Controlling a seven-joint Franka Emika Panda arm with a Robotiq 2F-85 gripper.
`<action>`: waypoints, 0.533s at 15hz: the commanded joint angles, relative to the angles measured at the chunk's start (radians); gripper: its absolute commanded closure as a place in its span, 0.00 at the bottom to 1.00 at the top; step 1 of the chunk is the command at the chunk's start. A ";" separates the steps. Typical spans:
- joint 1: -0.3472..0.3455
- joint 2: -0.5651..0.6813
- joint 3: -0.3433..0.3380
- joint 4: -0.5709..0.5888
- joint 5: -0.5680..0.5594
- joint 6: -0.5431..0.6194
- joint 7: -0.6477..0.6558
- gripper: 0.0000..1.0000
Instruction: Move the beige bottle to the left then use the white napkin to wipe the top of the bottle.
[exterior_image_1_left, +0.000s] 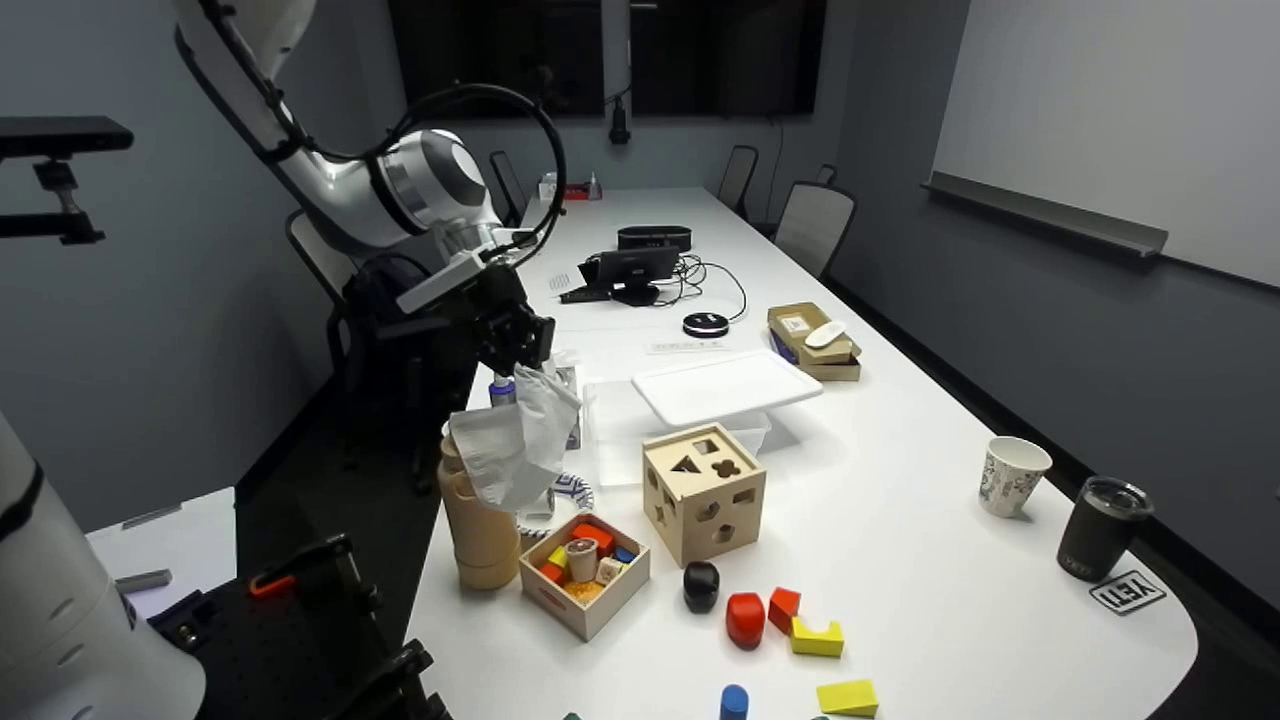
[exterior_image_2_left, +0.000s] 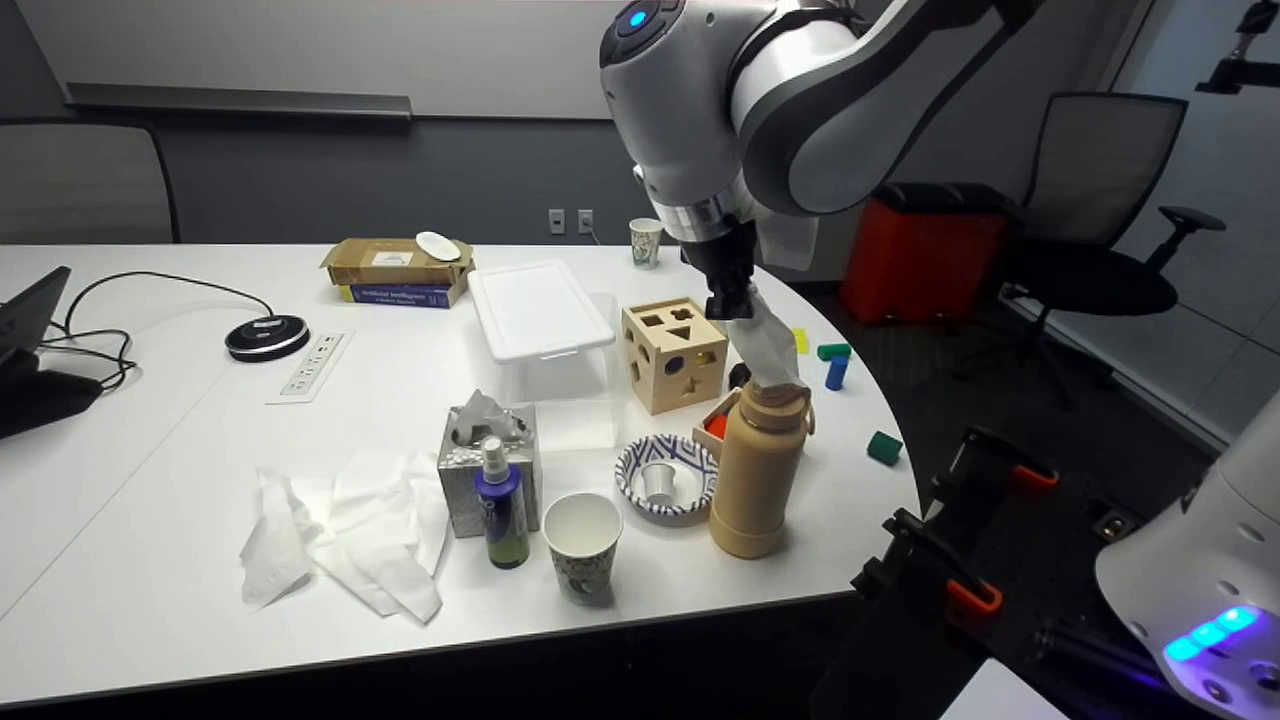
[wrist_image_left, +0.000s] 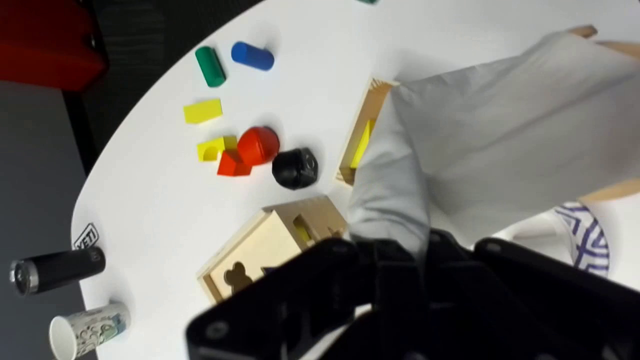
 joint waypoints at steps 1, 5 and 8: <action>0.008 0.027 0.000 0.007 -0.033 0.145 0.076 1.00; 0.002 0.071 0.020 -0.006 0.096 0.394 -0.012 1.00; 0.002 0.113 0.072 -0.012 0.307 0.508 -0.212 1.00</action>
